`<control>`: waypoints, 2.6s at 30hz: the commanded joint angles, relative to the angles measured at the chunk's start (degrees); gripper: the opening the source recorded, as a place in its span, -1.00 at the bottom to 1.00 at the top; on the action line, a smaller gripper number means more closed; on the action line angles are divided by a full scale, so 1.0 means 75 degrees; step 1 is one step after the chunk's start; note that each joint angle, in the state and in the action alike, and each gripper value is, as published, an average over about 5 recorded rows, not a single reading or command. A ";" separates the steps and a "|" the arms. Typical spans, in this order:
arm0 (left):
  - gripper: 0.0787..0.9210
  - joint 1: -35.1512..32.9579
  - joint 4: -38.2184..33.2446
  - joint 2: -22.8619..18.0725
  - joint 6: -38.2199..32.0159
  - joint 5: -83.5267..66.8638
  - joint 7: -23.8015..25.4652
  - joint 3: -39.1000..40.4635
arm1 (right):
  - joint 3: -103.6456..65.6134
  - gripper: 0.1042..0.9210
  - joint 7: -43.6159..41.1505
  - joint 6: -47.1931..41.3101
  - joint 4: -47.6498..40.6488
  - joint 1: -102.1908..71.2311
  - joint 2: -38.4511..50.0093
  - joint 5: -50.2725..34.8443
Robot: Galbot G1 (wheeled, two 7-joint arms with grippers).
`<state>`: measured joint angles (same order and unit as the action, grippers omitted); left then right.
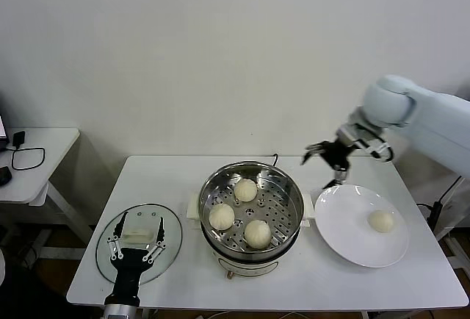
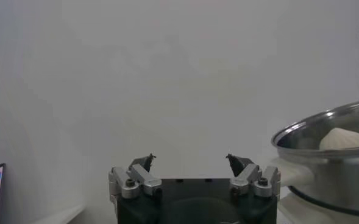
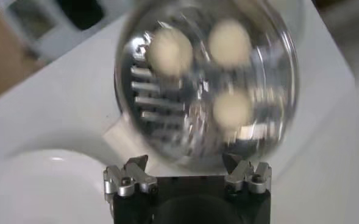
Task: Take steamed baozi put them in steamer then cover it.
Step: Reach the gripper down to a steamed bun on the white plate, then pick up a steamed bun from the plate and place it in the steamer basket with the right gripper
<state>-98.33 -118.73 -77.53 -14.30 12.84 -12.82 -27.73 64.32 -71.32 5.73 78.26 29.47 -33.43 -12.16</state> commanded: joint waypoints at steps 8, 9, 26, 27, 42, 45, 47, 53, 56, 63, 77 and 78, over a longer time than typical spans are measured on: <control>0.77 -0.0034 -0.0043 -0.0052 0.0043 0.0026 0.0003 -0.0011 | -0.1296 0.76 0.0495 -0.0321 -0.3189 -0.3004 0.0460 0.0953; 0.77 -0.0043 -0.0043 -0.0057 0.0044 0.0029 0.0003 -0.0015 | -0.1332 0.76 0.0558 -0.0296 -0.3290 -0.3101 0.0369 0.1002; 0.77 -0.0130 -0.0036 -0.0073 0.0025 0.0030 -0.0001 -0.0085 | -0.1740 0.76 0.1102 -0.0185 -0.3985 -0.3779 -0.0317 0.1566; 0.77 -0.0131 -0.0037 -0.0074 0.0025 0.0030 0.0000 -0.0088 | -0.1749 0.76 0.1122 -0.0182 -0.4006 -0.3789 -0.0340 0.1567; 0.77 -0.0124 -0.0009 -0.0077 0.0025 0.0022 -0.0004 -0.0113 | -0.1767 0.74 0.1165 -0.0159 -0.4136 -0.3794 -0.0481 0.1737; 0.77 -0.0117 -0.0017 -0.0080 0.0028 0.0020 -0.0007 -0.0111 | -0.1761 0.68 0.1186 -0.0156 -0.4160 -0.3793 -0.0511 0.1754; 0.77 -0.0118 -0.0017 -0.0078 0.0026 0.0018 -0.0009 -0.0119 | -0.1758 0.62 0.1204 -0.0154 -0.4171 -0.3788 -0.0529 0.1761; 0.77 -0.0122 -0.0022 -0.0074 0.0019 0.0013 -0.0012 -0.0133 | -0.1660 0.47 0.1168 -0.0164 -0.4017 -0.3663 -0.0486 0.1751; 0.77 -0.0115 -0.0035 -0.0077 0.0021 0.0014 -0.0012 -0.0120 | -0.1531 0.40 0.1024 -0.0213 -0.3699 -0.3402 -0.0375 0.1685; 0.77 -0.0110 -0.0076 -0.0060 0.0018 0.0024 -0.0009 -0.0074 | -0.0561 0.34 -0.0028 -0.0592 -0.2294 -0.1550 -0.0036 0.0977; 0.77 -0.0092 -0.0161 0.0019 0.0044 0.0016 -0.0018 -0.0084 | 0.3007 0.34 -0.0029 -0.1770 0.0420 0.2857 -0.1196 -0.2401; 0.77 -0.0082 -0.0157 0.0024 0.0045 0.0012 -0.0020 -0.0082 | 0.3110 0.34 0.0063 -0.1839 0.0566 0.3021 -0.1358 -0.2546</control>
<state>-99.10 -120.00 -77.50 -14.03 12.99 -12.93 -28.36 73.12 -70.94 -3.08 69.00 32.46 -37.89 -16.38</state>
